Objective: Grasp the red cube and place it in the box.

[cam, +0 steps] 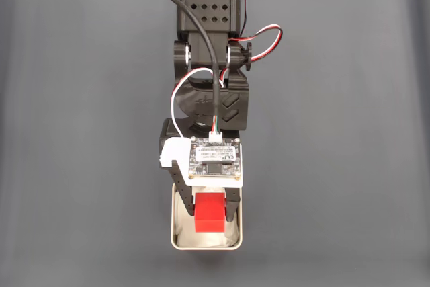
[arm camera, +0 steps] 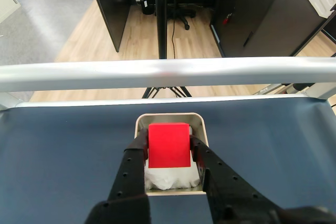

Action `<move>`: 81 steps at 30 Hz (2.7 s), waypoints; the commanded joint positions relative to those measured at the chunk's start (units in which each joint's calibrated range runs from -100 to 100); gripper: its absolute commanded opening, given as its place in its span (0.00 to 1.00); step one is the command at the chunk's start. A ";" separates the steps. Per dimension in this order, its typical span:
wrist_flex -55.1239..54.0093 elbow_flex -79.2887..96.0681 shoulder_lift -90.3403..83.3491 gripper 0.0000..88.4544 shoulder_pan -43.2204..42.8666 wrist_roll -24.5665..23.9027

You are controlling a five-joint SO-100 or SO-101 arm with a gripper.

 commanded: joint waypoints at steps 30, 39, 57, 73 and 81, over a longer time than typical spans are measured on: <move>-1.58 -1.78 -1.25 0.05 0.76 0.10; -0.19 -0.78 -2.63 0.51 0.76 -0.59; -1.01 -0.78 -3.33 0.59 0.61 -0.15; -1.91 -0.14 -3.76 0.59 0.40 -0.73; -1.99 -0.05 -3.85 0.57 0.33 -1.07</move>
